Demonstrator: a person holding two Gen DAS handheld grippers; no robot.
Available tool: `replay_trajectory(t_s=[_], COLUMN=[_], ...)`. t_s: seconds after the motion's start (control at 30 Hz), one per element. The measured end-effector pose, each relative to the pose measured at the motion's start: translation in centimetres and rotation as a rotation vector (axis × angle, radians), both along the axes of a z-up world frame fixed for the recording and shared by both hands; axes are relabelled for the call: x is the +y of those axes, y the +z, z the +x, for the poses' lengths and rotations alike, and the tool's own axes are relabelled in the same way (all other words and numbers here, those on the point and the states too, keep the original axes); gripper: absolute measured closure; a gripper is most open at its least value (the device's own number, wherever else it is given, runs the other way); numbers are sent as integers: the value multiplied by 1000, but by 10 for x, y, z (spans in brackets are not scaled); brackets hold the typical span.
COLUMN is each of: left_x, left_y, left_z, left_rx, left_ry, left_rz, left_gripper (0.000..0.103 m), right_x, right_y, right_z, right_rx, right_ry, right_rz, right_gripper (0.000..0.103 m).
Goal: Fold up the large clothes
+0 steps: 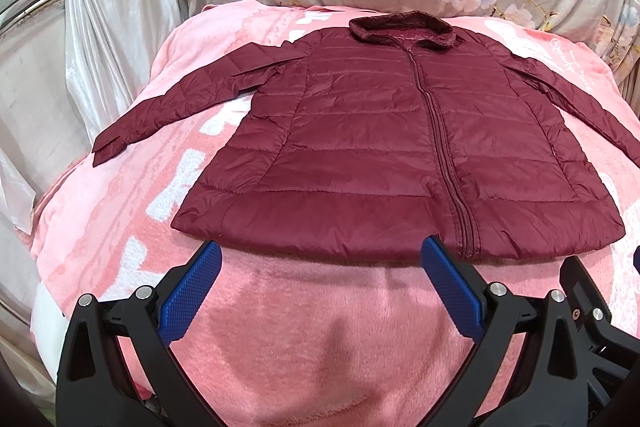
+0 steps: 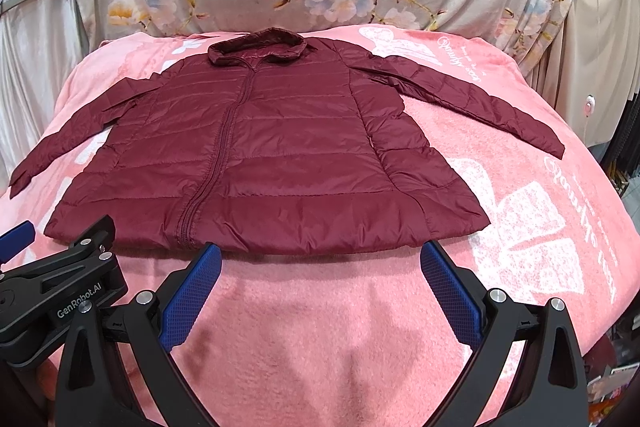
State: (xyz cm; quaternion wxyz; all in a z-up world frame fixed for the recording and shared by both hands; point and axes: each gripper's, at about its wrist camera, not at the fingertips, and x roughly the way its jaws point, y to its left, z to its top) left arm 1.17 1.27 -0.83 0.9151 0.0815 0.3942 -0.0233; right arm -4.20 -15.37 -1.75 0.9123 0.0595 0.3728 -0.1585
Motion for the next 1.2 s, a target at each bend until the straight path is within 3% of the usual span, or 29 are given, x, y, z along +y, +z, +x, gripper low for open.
replay_trajectory(t_s=[1.2], left_x=[-55], left_y=[0], left_z=[74], left_rx=[57], left_ry=[-8], left_rz=[56], left_gripper=[5], right_x=[-54], right_y=[4], right_z=[78], right_rx=[75], right_ry=[1], right_rz=[60], right_gripper=[5])
